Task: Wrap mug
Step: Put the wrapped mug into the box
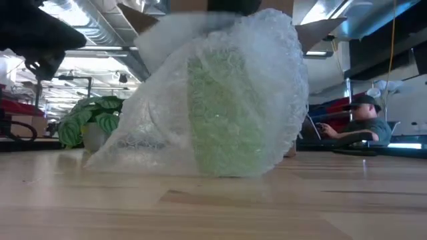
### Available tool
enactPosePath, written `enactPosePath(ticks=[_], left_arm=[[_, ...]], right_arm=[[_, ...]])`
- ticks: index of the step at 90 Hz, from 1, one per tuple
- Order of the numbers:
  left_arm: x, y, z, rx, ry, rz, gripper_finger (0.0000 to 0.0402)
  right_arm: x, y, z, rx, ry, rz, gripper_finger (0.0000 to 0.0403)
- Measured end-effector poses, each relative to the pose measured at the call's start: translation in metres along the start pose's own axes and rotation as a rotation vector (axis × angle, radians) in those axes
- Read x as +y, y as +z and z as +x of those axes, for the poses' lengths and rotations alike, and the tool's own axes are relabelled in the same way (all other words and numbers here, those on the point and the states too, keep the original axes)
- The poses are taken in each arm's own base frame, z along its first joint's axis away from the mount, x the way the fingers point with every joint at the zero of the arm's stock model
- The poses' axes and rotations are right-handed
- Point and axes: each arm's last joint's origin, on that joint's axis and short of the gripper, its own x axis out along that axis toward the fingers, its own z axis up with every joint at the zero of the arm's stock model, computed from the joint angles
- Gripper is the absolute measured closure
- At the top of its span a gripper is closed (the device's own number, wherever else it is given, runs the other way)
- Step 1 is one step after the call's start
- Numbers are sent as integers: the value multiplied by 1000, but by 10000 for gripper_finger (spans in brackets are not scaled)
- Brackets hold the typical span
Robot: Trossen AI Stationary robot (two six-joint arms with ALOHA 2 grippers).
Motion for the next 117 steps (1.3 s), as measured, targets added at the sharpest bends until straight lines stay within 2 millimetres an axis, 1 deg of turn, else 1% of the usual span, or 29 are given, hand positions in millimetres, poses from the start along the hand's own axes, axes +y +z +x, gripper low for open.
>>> enactPosePath(ticks=[11,21,30,40,55,66,70,94,109,117], left_arm=[[2,-2,-3,-12,-17,-1,402],[2,-3,-4,-12,-18,-4,402],[2,-3,-4,-13,-17,-5,402],[2,-2,-4,-13,-17,-14,402],[2,-2,-4,-14,-17,-27,402],[1,-2,-5,-14,-25,-53,402],[1,-3,-5,-13,-29,-64,402],[-8,0,-14,-25,-108,-118,402],[-11,0,-18,-26,-135,-125,402],[-12,0,-20,-24,-147,-117,402]], right_arm=[[-4,4,14,87,-30,10,171],[-6,6,19,142,-41,28,172],[-9,4,22,167,-38,53,189],[-9,1,23,184,-35,78,229],[-9,1,24,194,-19,80,310],[-9,0,28,204,-19,74,374],[-9,-1,27,210,-19,55,388],[-8,2,25,179,-33,57,397],[-6,10,15,149,-34,55,399],[-5,15,5,132,-62,42,400]])
